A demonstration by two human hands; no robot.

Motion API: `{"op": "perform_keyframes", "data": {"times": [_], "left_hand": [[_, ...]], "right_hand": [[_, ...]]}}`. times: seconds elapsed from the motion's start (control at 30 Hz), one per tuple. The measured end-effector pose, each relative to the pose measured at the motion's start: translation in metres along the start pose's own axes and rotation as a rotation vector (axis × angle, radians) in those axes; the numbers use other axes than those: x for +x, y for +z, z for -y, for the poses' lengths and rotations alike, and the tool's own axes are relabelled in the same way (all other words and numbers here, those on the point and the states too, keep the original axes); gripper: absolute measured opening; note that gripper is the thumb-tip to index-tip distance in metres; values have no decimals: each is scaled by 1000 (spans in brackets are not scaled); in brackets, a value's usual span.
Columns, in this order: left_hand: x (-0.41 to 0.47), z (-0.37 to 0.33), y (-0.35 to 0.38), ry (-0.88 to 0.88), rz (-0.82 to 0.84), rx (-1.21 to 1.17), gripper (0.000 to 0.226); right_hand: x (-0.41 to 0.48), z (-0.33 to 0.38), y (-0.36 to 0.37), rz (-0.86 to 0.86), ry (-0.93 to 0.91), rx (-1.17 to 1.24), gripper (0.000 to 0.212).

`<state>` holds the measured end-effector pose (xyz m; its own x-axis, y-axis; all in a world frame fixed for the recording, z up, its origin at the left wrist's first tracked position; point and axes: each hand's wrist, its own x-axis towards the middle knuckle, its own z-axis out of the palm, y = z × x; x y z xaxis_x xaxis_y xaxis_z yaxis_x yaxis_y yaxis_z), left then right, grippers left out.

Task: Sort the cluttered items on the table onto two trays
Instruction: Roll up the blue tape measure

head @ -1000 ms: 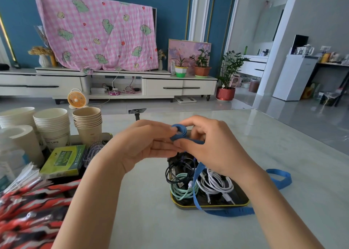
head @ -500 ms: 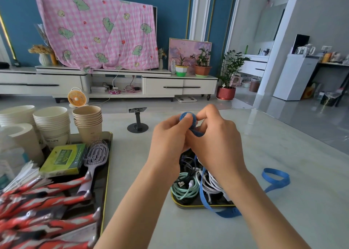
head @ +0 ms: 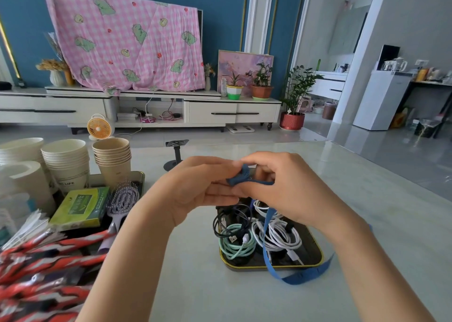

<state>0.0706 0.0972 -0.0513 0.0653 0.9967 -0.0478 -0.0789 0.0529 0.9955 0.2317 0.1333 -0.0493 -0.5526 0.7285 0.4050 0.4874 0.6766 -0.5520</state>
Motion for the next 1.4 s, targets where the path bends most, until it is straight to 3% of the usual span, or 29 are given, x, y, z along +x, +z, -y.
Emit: {"op": "perform_keyframes", "data": {"times": [0.13, 0.27, 0.47, 0.7, 0.83, 0.97, 1.07, 1.23, 1.3, 1.4], "left_hand": [[3, -2, 12, 20, -16, -247, 26], [5, 3, 29, 51, -59, -310, 26], [9, 9, 31, 121, -265, -367, 20], [7, 5, 20, 133, -207, -351, 17], [-1, -5, -7, 84, -134, -234, 14], [-10, -13, -24, -6, 26, -64, 32], [-13, -12, -28, -44, 59, 55, 44], [-17, -7, -35, -105, 91, 108, 35], [-15, -5, -36, -75, 67, 71, 28], [-7, -4, -25, 5, 3, -85, 30]], "right_hand": [[1, -1, 2, -271, 33, -67, 26], [0, 4, 4, -361, 81, -142, 39], [0, 12, 12, -355, 96, -285, 43], [1, 10, 18, -329, 31, -205, 35], [1, 9, 14, -155, -15, -15, 22], [-1, 10, 15, -40, -59, 82, 40], [0, 13, 18, 48, -100, 89, 38], [-2, 13, 24, 103, -100, 152, 36], [0, 16, 25, 74, -83, 154, 30], [9, 16, 28, -150, -36, 80, 20]]}}
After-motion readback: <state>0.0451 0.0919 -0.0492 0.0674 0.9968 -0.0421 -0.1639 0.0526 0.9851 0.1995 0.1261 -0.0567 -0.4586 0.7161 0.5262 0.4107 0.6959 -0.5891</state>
